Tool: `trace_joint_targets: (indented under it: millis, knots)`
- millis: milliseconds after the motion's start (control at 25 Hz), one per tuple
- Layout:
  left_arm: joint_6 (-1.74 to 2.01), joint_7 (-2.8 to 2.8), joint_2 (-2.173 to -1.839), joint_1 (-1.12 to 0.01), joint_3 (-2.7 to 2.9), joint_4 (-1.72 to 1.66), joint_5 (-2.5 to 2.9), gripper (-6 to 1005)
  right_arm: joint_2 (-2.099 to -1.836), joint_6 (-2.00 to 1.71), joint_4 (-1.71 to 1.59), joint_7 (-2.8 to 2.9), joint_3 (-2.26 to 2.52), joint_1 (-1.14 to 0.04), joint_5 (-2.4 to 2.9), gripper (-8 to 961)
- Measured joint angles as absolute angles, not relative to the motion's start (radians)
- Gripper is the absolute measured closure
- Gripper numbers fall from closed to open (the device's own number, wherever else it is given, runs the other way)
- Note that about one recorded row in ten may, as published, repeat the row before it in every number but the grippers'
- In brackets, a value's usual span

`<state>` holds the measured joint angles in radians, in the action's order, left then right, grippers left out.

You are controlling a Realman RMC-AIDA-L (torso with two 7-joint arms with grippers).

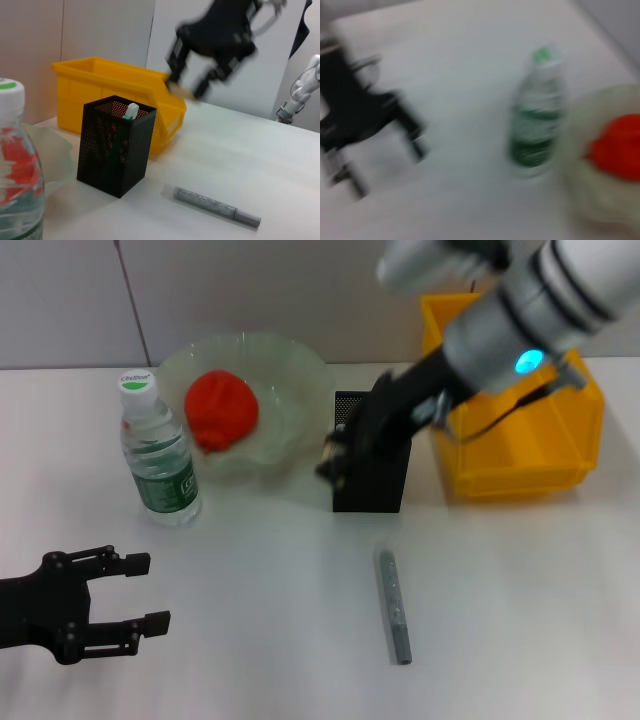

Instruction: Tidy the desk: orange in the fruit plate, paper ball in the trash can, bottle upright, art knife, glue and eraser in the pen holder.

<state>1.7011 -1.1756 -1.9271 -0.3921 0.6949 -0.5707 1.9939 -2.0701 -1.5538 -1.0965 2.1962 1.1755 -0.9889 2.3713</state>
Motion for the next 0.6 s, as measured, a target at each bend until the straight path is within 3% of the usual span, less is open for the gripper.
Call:
trace_joint_targets:
  millis: [200,600]
  knots:
    - [1.701,-1.175,-1.927,-0.395,0.695,-0.571,1.994,199,-2.058,-1.502,-1.142,2.317,1.086,-0.998,2.492,543]
    - [1.705,-1.179,-1.928,-0.396,0.695,-0.571,1.994,199,-2.065,-1.355,-1.004,2.34,1.094,-1.012,2.558,535]
